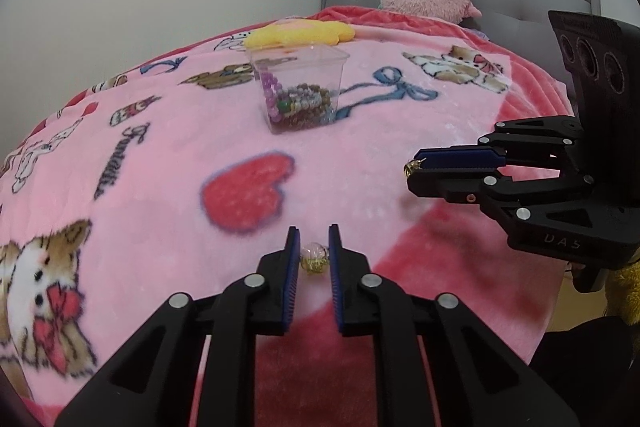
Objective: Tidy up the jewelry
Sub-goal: 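Hold the gold earrings in both tools and lift them off the blanket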
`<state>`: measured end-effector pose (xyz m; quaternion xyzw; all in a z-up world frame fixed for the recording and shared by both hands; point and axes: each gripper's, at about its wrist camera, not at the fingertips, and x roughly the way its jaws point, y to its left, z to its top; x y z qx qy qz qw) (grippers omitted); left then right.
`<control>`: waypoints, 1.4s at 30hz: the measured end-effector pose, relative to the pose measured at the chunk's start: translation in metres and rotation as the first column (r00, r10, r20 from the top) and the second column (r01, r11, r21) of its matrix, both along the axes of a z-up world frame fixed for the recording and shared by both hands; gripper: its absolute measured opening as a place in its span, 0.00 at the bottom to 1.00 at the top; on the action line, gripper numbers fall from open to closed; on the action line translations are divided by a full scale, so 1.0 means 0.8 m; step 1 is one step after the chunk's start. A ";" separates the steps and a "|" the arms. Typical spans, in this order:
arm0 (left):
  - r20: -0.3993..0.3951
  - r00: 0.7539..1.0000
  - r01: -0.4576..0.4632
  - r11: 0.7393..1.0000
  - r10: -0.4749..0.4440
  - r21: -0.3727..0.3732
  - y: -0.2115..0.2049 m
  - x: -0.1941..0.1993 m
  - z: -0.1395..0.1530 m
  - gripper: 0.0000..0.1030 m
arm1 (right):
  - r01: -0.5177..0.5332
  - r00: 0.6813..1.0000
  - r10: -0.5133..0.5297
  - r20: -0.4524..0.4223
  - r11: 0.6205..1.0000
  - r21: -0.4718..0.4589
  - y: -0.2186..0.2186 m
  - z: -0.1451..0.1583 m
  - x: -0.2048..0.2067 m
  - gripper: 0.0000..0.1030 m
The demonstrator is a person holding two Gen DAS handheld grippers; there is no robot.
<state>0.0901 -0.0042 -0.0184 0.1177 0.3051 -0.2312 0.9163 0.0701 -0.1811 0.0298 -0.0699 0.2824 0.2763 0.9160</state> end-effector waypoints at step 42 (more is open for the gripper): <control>-0.013 0.999 0.052 0.998 -0.052 0.044 -0.004 -0.015 -0.013 0.14 | -0.009 1.000 0.009 0.006 0.999 0.041 -0.012 0.009 -0.001 0.16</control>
